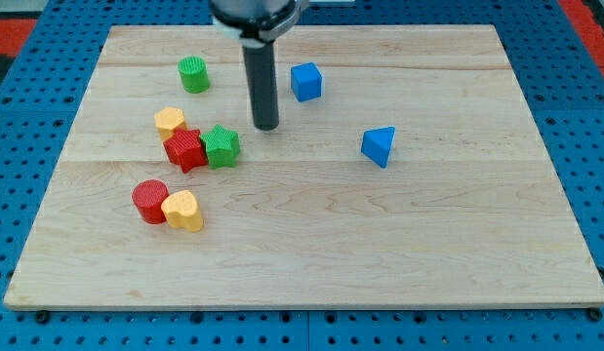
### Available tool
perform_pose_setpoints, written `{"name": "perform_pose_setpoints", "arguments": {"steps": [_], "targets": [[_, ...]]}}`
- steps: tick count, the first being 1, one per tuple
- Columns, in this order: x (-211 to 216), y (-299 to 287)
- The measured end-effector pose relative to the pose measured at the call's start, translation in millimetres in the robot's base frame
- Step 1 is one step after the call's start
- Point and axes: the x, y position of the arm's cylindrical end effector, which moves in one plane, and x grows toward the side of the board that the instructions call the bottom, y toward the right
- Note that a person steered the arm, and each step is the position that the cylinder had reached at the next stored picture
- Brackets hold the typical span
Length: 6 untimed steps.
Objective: Push the green star along with red star to the red circle
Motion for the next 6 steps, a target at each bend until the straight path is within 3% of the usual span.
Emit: {"name": "perform_pose_setpoints", "arguments": {"steps": [4,6], "targets": [[39,-55],[63,-123]]}}
